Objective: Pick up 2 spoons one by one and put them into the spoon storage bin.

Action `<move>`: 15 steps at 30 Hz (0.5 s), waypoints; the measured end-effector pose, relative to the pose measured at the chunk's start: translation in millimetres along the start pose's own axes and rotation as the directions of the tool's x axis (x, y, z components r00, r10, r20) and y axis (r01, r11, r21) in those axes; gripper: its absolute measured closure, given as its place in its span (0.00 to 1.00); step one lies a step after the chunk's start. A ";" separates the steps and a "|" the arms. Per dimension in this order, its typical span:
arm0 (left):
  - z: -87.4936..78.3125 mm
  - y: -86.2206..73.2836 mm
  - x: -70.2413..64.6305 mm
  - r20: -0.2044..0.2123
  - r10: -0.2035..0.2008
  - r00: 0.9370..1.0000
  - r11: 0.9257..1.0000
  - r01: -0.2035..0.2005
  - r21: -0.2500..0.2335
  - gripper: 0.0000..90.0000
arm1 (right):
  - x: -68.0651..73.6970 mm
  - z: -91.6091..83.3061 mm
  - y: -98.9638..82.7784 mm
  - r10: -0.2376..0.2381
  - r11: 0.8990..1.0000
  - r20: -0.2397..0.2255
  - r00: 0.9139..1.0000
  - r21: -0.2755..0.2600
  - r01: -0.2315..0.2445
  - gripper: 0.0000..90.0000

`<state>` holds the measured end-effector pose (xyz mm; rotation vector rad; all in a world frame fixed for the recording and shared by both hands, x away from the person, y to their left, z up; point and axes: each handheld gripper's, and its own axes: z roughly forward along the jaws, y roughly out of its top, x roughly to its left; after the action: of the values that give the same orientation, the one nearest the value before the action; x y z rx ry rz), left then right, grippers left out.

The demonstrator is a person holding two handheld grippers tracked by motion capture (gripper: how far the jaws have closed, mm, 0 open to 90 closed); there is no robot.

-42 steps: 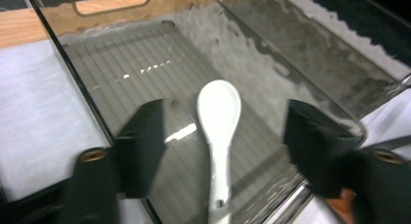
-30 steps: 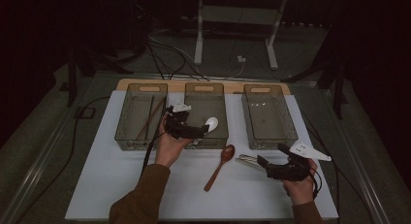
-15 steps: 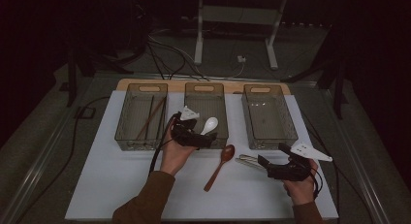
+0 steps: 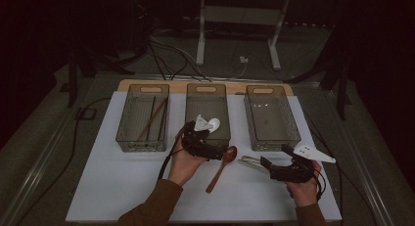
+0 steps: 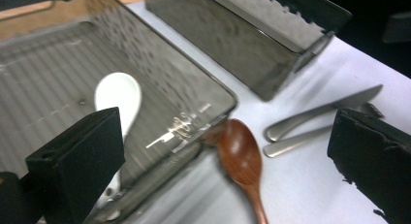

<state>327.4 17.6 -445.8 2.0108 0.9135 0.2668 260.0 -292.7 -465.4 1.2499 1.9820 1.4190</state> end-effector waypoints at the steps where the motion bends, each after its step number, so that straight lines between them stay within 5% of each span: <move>1: 0.6 -0.8 -3.0 0.003 0.009 1.000 1.000 -0.009 0.004 0.01 | -0.2 -0.1 0.0 0.001 1.000 0.000 1.000 -0.001 -0.001 0.00; 15: 13.2 -11.9 -29.0 0.030 0.066 0.997 0.996 -0.068 0.058 0.01 | -0.5 -0.3 0.0 0.003 1.000 -0.001 1.000 -0.001 -0.003 0.00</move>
<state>307.6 -6.8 -458.6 2.0974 0.8461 0.2502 260.0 -293.2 -465.3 1.2524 1.9811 1.4218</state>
